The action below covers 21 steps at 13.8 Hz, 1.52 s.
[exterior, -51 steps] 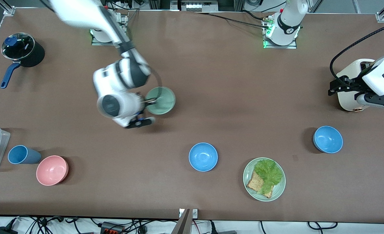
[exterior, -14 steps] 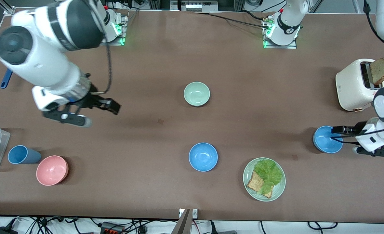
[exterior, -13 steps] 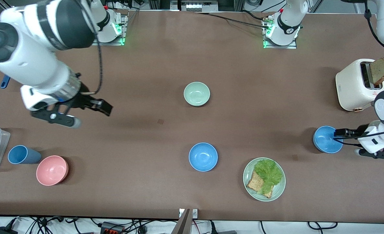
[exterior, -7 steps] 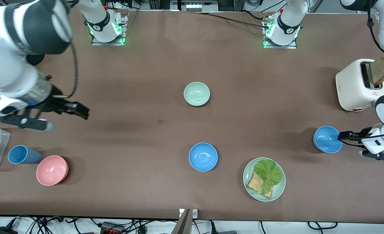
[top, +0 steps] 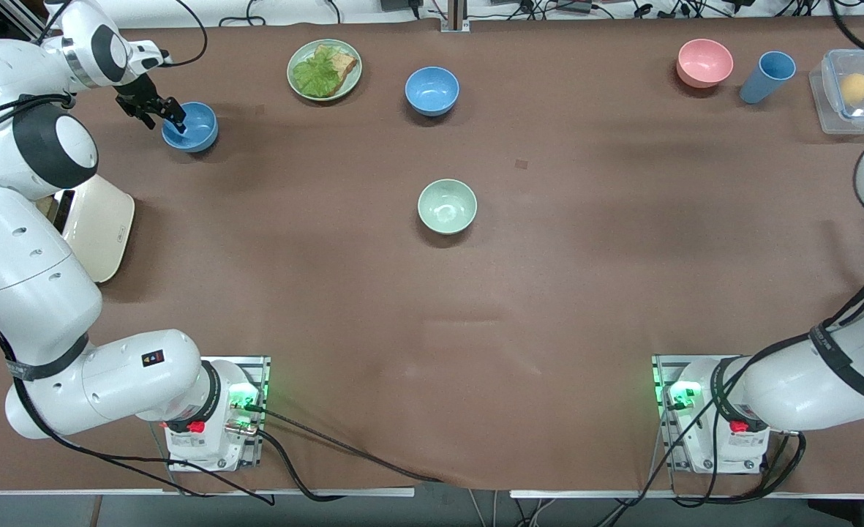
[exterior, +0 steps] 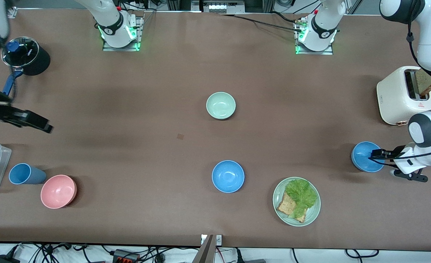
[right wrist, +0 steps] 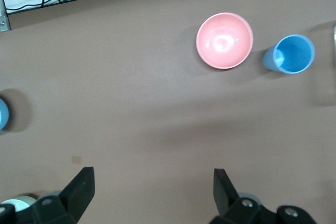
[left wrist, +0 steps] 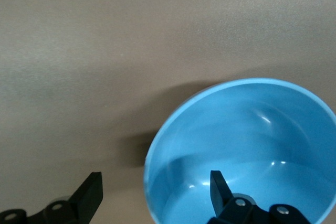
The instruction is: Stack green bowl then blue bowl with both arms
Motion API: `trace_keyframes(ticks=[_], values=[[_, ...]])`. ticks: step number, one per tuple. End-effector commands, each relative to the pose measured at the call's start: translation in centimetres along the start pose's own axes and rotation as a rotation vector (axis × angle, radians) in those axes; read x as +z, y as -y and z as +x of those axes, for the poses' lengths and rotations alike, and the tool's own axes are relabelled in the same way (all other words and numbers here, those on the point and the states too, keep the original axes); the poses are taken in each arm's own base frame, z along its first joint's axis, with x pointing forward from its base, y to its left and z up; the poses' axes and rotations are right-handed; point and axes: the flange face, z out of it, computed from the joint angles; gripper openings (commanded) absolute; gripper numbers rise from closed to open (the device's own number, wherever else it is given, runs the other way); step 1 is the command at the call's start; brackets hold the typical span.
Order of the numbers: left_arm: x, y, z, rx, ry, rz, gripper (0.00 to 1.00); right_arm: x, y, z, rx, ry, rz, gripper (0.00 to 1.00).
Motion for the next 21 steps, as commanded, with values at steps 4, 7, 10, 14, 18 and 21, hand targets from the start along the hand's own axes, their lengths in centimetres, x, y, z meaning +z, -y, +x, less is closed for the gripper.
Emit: trace_keyframes(ticks=[4,7,10,14,18,21], values=[[-0.1,-1.1,0.3,0.027,-0.002,-0.005,0.29,-1.4,-5.0,-1.3,-0.112,0.008,-0.013,1.0],[-0.3,-1.9,0.6,0.045,-0.004,-0.015,0.04,-1.6,-4.2,-1.7,-0.147,0.008,-0.065,1.0],[-0.6,-3.9,1.0,0.072,0.025,-0.063,0.01,-1.2,-4.6,-3.2,-0.141,0.05,-0.07,1.0],[-5.1,-10.4,2.0,0.098,0.064,-0.163,0.0,0.2,-4.7,-5.0,-0.15,0.049,-0.07,1.0],[-13.2,-20.8,2.3,0.054,0.094,-0.186,0.0,1.6,-5.1,-6.7,-0.151,0.03,-0.087,1.0],[-15.5,-30.1,2.7,-0.078,0.104,-0.216,0.0,0.8,-5.3,-6.9,-0.153,0.027,-0.083,1.0]])
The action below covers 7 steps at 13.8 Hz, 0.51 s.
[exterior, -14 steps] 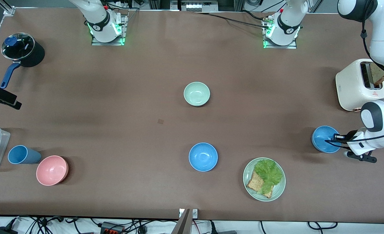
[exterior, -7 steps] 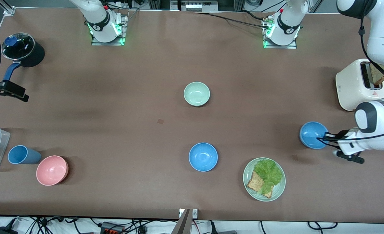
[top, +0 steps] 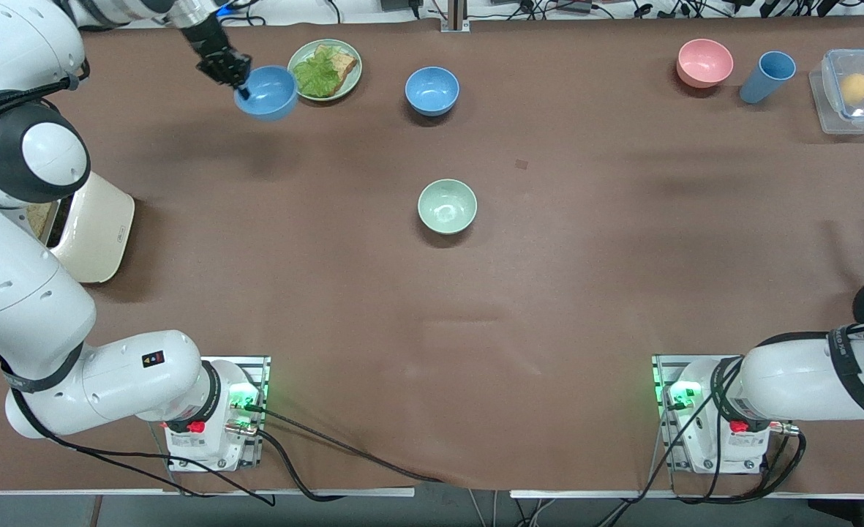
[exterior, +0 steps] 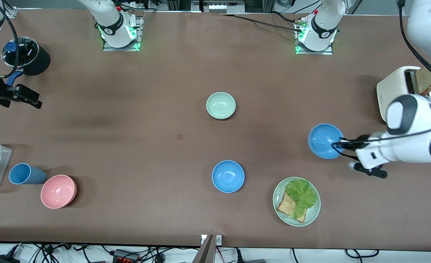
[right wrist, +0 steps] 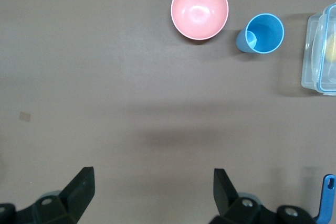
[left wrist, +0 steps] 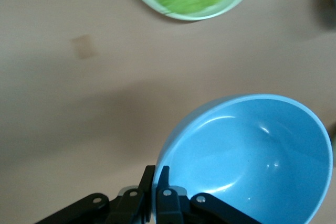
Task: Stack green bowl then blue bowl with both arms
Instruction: 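Lift and carry the blue bowl over the green bowl with the left gripper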
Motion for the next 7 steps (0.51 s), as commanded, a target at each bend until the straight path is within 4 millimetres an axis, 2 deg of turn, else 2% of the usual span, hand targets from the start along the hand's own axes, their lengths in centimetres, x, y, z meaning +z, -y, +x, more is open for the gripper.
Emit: trace_keyframes(ticks=[1,2,4,6,7], values=[[0.3,-7.7,-0.4,-0.132,0.013,-0.038,0.0,-0.8,-0.3,-1.1,-0.004,-0.017,-0.003,1.0],[0.8,-10.6,-0.6,-0.174,0.014,-0.04,0.0,-1.0,-0.3,-0.9,-0.006,-0.02,-0.001,1.0],[3.1,-15.8,-1.0,-0.247,0.002,-0.033,0.0,-1.4,0.1,-0.5,-0.014,-0.025,-0.003,1.0],[5.8,-21.7,-1.7,-0.346,-0.021,-0.026,0.0,-1.0,0.1,-0.3,-0.013,-0.019,-0.001,1.0],[7.1,-23.6,-2.4,-0.378,-0.037,-0.024,0.0,-0.6,0.1,-0.2,-0.012,-0.013,0.001,1.0]])
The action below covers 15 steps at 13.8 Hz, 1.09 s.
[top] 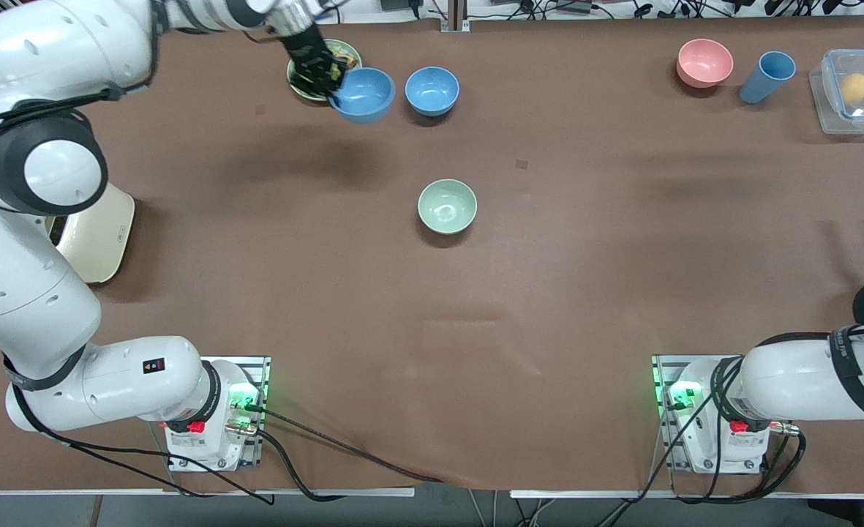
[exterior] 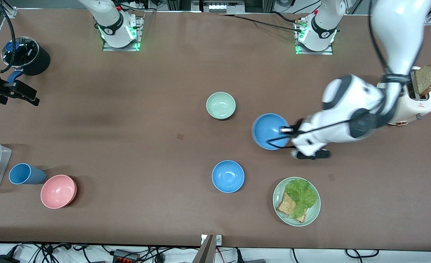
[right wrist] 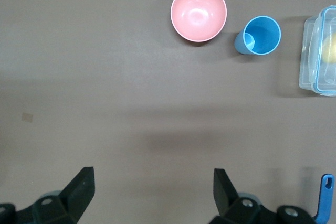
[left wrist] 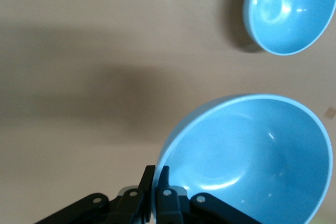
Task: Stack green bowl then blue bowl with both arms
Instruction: 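Lift and carry the blue bowl over the green bowl with the left gripper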
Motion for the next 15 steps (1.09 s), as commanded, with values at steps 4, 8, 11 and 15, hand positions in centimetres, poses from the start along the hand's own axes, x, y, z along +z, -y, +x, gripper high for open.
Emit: trace_keyframes(ticks=[4,8,11,15], values=[[7.5,-5.9,-9.1,-0.087,-0.118,0.011,0.0,0.1,0.4,0.0,-0.027,0.008,0.001,1.0],[10.4,-8.6,-13.8,-0.088,-0.122,0.029,0.0,-0.1,0.3,-0.1,-0.041,0.011,0.0,1.0],[12.4,-10.6,-16.5,-0.1,-0.123,0.024,0.0,0.0,0.6,-0.3,-0.046,0.029,0.001,1.0],[14.6,-10.1,-17.3,-0.072,-0.129,0.042,0.0,-0.1,0.5,-0.2,-0.035,0.023,0.0,1.0]])
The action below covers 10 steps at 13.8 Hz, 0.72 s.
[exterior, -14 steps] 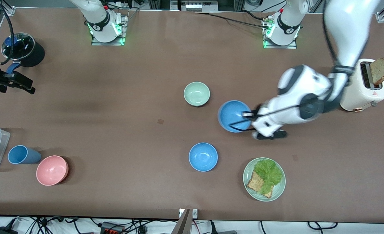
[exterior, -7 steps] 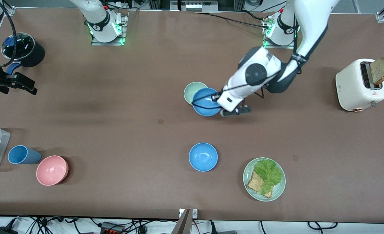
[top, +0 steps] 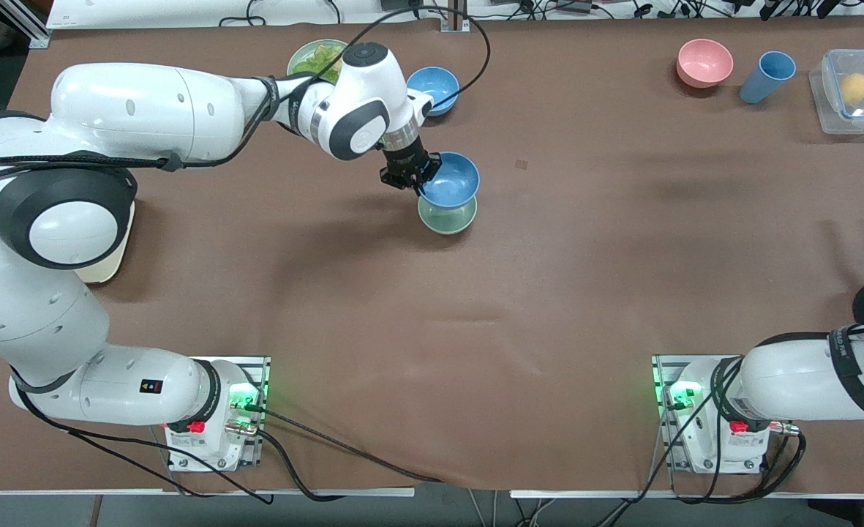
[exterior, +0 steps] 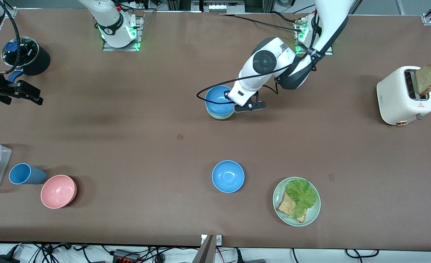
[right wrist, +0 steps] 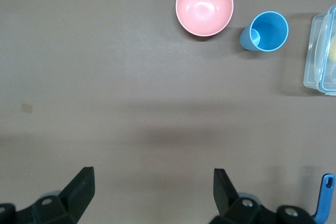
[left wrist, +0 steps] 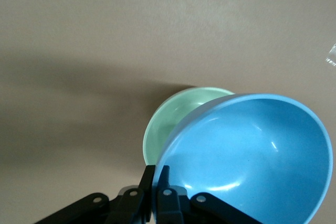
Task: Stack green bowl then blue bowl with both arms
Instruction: 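Lift and carry the blue bowl over the green bowl with the left gripper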
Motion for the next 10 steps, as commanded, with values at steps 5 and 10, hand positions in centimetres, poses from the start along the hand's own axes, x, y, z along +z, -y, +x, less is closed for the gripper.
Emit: trace_keyframes(ticks=[5,10], values=[[1.3,0.8,-0.3,0.041,-0.039,0.039,0.0,-0.6,-0.1,0.0,-0.002,-0.009,-0.001,1.0],[2.3,0.5,-0.5,0.055,-0.045,0.058,0.01,-0.5,-0.1,-0.1,-0.006,0.0,-0.001,1.0]])
